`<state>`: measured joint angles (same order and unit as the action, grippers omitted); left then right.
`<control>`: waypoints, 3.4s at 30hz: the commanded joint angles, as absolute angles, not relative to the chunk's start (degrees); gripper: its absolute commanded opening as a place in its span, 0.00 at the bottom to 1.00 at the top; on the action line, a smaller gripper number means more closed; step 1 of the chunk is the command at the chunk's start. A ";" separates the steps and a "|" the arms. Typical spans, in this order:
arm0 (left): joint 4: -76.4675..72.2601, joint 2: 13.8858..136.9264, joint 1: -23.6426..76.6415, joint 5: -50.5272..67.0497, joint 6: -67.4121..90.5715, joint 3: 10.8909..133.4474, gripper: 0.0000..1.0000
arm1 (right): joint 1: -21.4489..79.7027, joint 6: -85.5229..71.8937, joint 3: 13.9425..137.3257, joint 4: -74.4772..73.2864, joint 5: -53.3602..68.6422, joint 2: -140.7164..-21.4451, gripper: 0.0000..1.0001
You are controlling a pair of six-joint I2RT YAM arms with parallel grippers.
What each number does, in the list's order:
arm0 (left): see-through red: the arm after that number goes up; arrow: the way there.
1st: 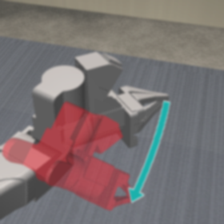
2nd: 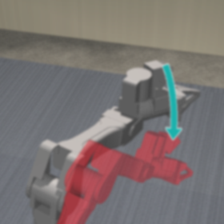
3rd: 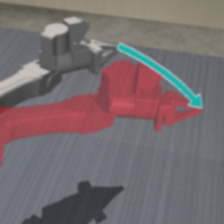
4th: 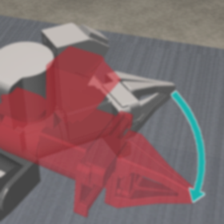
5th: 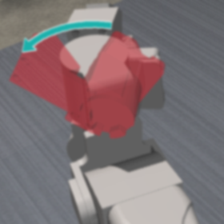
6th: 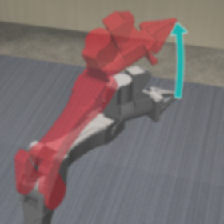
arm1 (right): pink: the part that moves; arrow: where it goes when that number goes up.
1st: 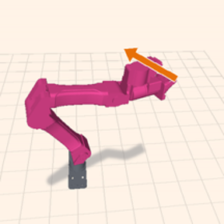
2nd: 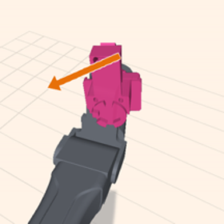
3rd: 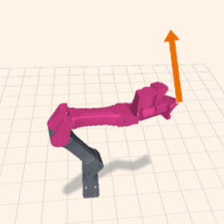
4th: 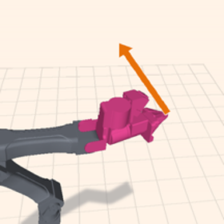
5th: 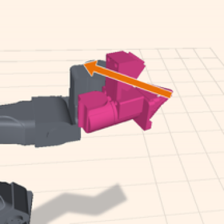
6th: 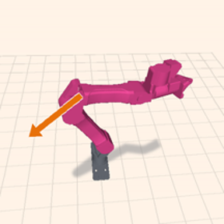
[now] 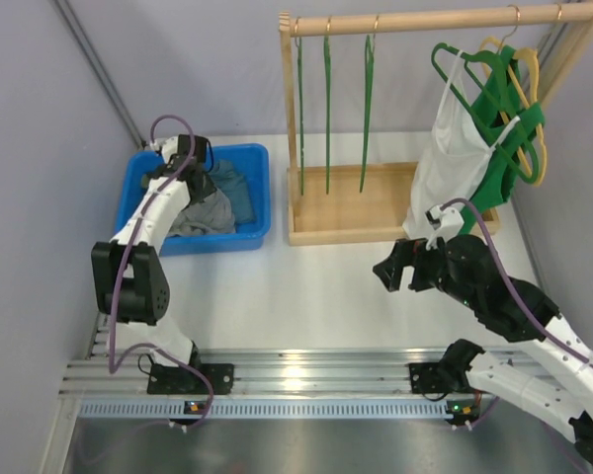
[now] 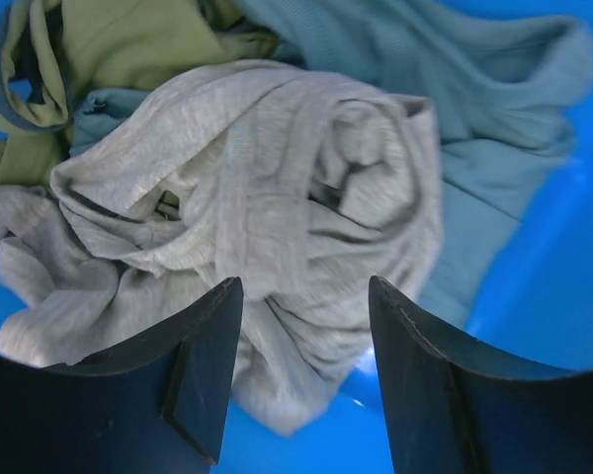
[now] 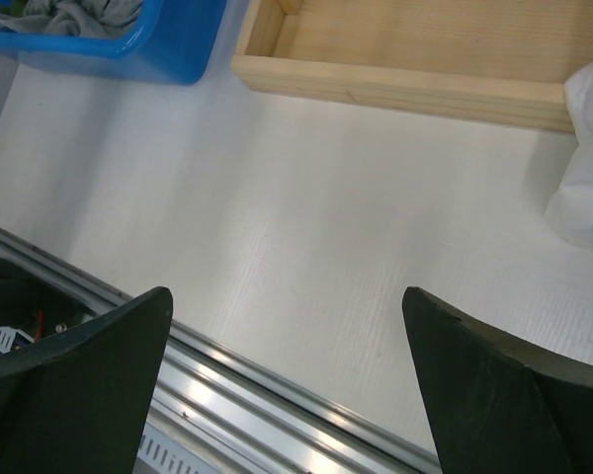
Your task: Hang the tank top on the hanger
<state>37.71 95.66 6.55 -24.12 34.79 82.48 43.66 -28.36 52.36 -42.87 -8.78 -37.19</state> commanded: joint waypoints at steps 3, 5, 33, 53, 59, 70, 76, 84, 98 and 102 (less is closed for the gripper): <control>36.74 102.47 5.19 -26.80 37.61 85.34 0.59 | 44.30 -30.06 51.42 -41.84 -7.91 -34.81 1.00; 36.47 103.09 4.75 -26.63 37.97 84.56 0.58 | 44.30 -30.15 51.07 -42.27 -8.09 -34.28 1.00; 46.40 73.74 5.01 -10.82 25.14 95.78 0.00 | 44.30 -27.51 54.40 -39.29 -7.30 -39.11 1.00; 40.71 73.65 5.80 9.67 30.22 133.14 0.00 | 44.30 -26.19 59.06 -38.14 -6.24 -42.89 1.00; 31.31 74.98 5.80 14.05 36.02 139.75 0.00 | 44.30 -26.19 59.15 -38.23 -6.33 -42.80 1.00; 23.47 62.86 5.71 25.48 42.63 107.75 0.00 | 44.21 -26.54 57.75 -36.65 -5.45 -42.19 1.00; 22.85 51.50 5.89 29.35 43.51 79.84 0.00 | 44.38 -27.86 54.76 -33.84 -3.25 -40.87 1.00; 22.76 41.58 17.44 24.72 44.30 52.77 0.00 | 47.01 -30.23 48.79 -29.98 -3.34 -40.34 1.00; 9.24 58.79 61.96 -5.36 49.31 46.49 0.00 | 54.22 -35.77 39.82 -25.93 -8.79 -35.34 0.86; 7.56 63.97 64.59 -7.03 49.04 50.61 0.00 | 58.52 -38.40 35.60 -21.98 -10.28 -34.63 0.75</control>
<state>14.22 62.54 63.31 -3.03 48.34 46.54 55.02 -35.62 37.36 -27.73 -8.29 -35.20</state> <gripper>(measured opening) 0.015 0.767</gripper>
